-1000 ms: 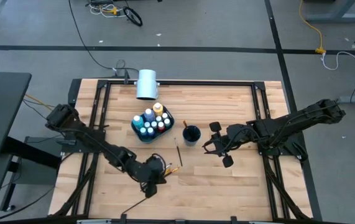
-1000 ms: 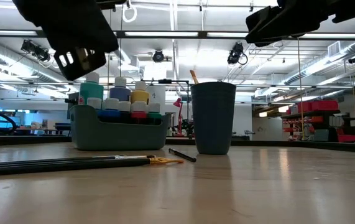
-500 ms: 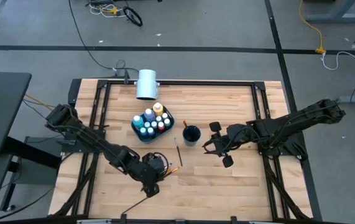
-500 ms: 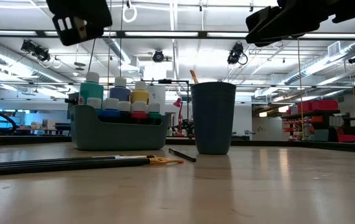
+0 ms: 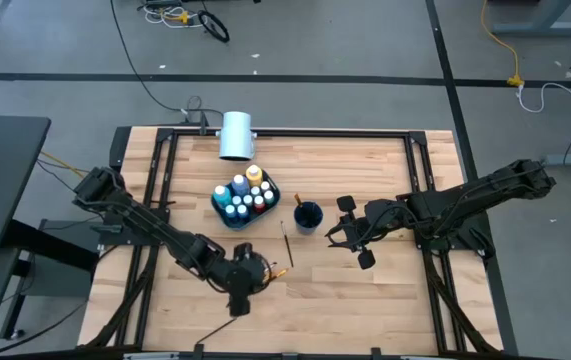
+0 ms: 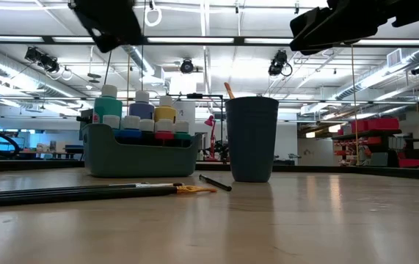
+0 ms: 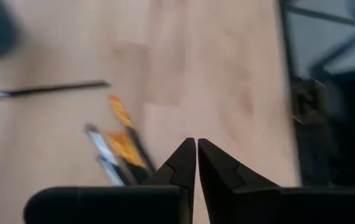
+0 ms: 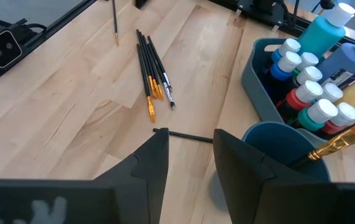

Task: Pick & Place Paint Supplies
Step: Put the silver paint brush into the blue cup

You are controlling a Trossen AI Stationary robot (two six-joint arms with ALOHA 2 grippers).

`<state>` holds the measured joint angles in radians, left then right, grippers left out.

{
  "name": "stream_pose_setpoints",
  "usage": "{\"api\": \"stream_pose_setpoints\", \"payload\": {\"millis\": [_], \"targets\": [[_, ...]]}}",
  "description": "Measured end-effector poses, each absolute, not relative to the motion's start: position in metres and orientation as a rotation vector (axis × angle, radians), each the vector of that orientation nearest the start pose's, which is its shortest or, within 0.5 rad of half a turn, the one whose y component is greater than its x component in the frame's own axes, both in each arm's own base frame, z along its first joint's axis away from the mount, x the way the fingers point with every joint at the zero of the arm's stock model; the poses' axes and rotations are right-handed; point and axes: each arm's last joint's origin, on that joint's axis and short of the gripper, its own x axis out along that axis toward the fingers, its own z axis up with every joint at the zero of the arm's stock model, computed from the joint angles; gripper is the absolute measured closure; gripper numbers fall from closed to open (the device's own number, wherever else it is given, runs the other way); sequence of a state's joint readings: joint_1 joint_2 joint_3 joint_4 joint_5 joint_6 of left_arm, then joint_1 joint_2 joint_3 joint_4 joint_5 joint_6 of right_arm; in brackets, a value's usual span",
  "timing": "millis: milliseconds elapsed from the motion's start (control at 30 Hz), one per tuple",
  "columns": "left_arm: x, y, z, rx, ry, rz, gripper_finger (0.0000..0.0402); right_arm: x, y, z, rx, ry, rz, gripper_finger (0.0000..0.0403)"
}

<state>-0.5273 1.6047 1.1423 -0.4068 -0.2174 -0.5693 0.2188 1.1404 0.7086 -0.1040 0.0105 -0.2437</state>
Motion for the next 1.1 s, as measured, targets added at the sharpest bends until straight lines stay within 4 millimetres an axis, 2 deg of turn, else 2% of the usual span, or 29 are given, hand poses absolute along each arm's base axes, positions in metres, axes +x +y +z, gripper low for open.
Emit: {"api": "stream_pose_setpoints", "payload": {"millis": [133,400,767,867,1100], "targets": [[0.301,-0.15,0.238,-0.223,0.833,0.038,0.0373,0.235,0.052,0.246,-0.299,0.506,0.267,0.0273],[0.31,-0.125,0.235,-0.256,0.886,0.075,0.0367,0.235,0.052,0.246,-0.299,0.506,0.267,0.0273],[0.312,-0.109,0.232,-0.262,0.945,0.069,0.029,0.235,0.052,0.246,-0.299,0.506,0.267,0.0273],[0.31,-0.109,0.225,-0.236,0.949,0.053,0.0283,0.235,0.052,0.246,-0.299,0.506,0.267,0.0273],[0.299,-0.104,0.193,-0.215,0.949,0.097,0.0288,0.235,0.052,0.246,-0.299,0.506,0.268,0.0273]]}}
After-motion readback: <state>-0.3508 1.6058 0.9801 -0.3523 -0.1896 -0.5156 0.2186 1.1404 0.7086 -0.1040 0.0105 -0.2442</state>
